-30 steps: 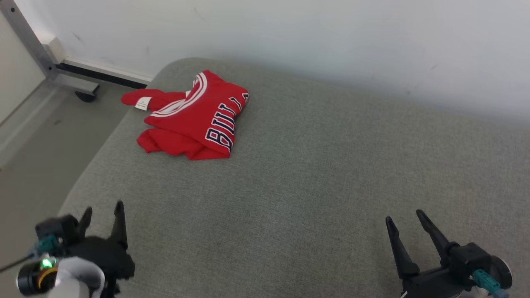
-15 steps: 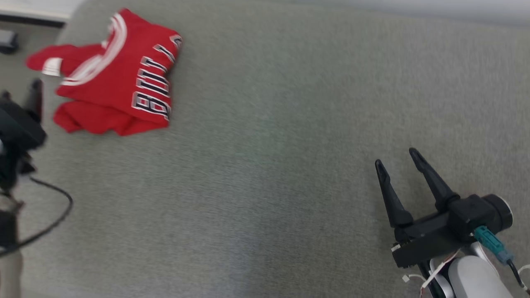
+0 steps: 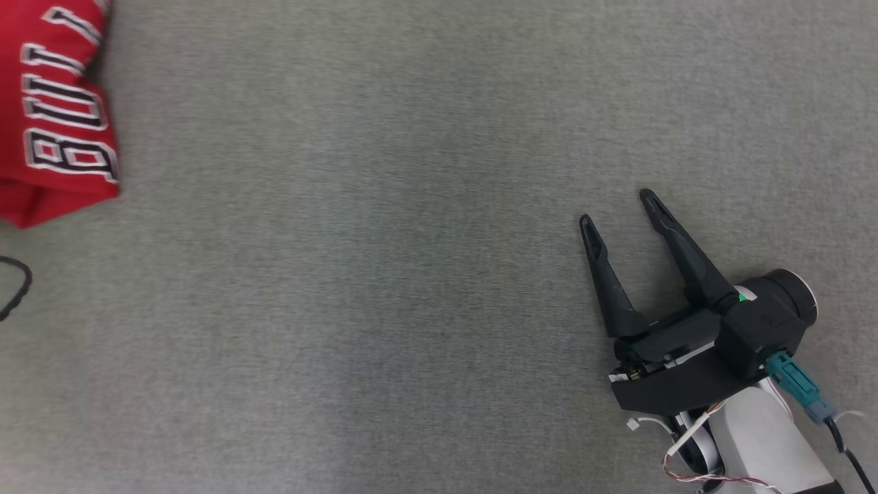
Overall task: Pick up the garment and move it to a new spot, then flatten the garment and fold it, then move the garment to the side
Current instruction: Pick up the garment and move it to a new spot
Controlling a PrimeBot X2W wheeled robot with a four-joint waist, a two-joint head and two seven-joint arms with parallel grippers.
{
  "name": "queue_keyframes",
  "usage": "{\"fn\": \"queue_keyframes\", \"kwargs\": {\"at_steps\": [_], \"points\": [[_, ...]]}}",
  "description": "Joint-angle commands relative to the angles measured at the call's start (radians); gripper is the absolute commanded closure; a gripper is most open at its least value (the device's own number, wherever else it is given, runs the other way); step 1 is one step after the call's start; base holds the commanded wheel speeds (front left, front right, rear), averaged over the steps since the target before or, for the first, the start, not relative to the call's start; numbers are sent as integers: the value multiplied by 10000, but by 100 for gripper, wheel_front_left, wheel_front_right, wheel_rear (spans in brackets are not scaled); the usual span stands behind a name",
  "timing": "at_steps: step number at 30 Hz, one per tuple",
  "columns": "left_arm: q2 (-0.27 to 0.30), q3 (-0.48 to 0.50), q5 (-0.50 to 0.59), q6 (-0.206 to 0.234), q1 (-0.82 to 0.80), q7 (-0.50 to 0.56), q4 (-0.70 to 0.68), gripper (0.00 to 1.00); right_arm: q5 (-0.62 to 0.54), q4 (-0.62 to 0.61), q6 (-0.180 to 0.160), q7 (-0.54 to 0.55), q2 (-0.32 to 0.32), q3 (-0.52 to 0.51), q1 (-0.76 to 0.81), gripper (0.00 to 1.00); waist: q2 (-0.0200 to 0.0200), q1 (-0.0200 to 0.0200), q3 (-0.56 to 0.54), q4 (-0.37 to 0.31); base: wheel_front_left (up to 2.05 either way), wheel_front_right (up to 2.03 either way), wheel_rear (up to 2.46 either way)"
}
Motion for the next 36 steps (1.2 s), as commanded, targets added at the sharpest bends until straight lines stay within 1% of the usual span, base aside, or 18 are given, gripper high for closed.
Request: {"fn": "queue_keyframes", "kwargs": {"at_steps": [1,7,10,14,15,16,18,23,28,35,36], "points": [[72,81,-52,65,112,96,-172,0,-34,539,-31,98,-129,-88,277,0,1,0,572,-606,0,0,0],[74,153,-49,855,896,1119,-1146,0,-17,594,-38,-28,-88,-60,265,0,1,0,760,-993,0,0,0],[65,191,27,1133,1327,1341,-1466,0,-22,560,-38,-78,-53,-34,249,0,1,0,807,-1191,0,0,0],[96,123,213,1395,1743,1503,-1866,0,-29,533,-38,-125,-7,-92,231,0,1,0,789,-1328,0,0,0],[107,101,248,1388,1803,1504,-1986,41,-24,550,-38,-136,-6,-103,223,0,1,0,771,-1340,0,0,0],[117,107,230,1404,1854,1471,-2094,100,-26,576,-38,-136,8,-108,226,0,1,0,734,-1345,0,0,0],[148,100,216,1406,1951,1510,-2280,100,-29,630,-37,-150,39,-120,229,0,1,0,617,-1335,0,0,0],[294,152,264,1262,1995,1109,-2585,100,-58,657,-37,-208,130,-125,273,0,1,0,133,-1224,0,0,0],[315,109,318,1057,1993,666,-2623,100,-69,741,-29,-256,145,-163,396,0,1,0,-748,-1036,0,0,0],[178,-142,137,410,1653,74,-2498,100,120,1036,-28,-293,133,-283,982,0,1,0,-2516,-854,0,0,0],[178,-142,137,410,1653,74,-2498,100,120,1036,-28,-293,133,-283,982,0,1,0,-2516,-854,0,0,0]]}}
